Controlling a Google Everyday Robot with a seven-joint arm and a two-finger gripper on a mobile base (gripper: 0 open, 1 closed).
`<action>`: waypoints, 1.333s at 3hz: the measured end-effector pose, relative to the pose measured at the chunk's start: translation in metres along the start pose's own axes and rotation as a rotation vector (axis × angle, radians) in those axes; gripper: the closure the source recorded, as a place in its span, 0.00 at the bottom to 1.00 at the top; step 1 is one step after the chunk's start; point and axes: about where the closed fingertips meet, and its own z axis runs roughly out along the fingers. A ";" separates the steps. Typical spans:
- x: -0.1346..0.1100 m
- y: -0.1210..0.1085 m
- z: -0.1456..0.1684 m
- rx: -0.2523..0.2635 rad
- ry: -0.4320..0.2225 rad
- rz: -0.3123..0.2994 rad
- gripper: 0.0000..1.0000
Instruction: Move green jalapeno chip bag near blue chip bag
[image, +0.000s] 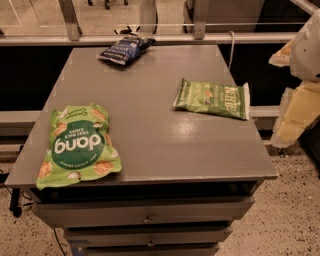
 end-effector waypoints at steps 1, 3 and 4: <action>0.000 0.000 0.000 0.000 0.000 0.000 0.00; -0.011 -0.035 0.036 0.052 -0.068 -0.078 0.00; -0.023 -0.074 0.070 0.075 -0.105 -0.100 0.00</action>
Offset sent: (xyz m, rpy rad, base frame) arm 0.0310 0.0034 -0.0260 0.0528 -0.0580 0.0536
